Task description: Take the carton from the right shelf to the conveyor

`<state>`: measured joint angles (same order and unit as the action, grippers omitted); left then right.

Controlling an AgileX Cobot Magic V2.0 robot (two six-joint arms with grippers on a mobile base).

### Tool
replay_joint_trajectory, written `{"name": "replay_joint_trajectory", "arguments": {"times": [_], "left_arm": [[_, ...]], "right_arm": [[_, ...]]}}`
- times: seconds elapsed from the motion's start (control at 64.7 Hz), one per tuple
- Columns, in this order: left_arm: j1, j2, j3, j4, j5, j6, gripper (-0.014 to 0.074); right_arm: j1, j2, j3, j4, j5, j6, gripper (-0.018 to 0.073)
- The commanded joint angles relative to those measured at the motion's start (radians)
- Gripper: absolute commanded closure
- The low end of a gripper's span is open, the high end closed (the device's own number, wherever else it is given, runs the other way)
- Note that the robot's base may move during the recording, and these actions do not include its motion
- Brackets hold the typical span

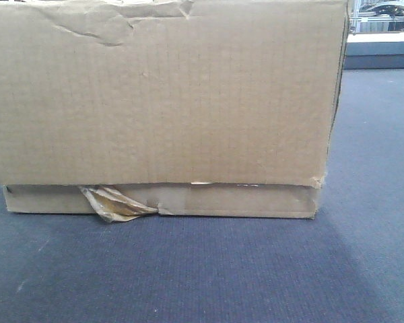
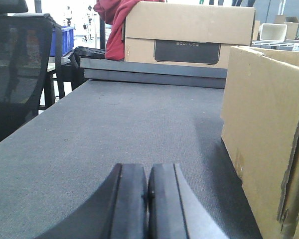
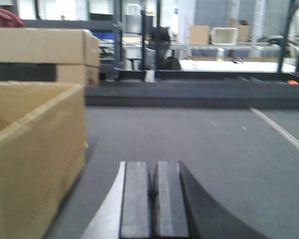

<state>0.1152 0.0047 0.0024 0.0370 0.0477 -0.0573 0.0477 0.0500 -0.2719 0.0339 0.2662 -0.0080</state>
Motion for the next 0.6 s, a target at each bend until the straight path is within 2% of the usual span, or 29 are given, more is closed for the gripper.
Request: {"name": "replay_joint_trajectory", "arguments": {"times": [0.0,0.278,0.34,0.587], "left_arm": [[0.001,-0.005,-0.002,-0.006,-0.020,0.001,0.0582],[0.001,-0.005,-0.002,-0.006,-0.020,0.001,0.0582],[0.001,-0.005,-0.002,-0.006,-0.020,0.001,0.0582],[0.001,-0.005,-0.002,-0.006,-0.020,0.001,0.0582]], "right_arm": [[-0.050,-0.015,0.083,0.066,-0.104,-0.046,0.0637],[-0.066,-0.050,0.272,0.064,-0.266,-0.046,0.0637],[-0.066,-0.050,0.272,0.064,-0.230,-0.046,0.0637],[-0.066,-0.050,0.272,0.064,-0.245,-0.046,0.0637]]}}
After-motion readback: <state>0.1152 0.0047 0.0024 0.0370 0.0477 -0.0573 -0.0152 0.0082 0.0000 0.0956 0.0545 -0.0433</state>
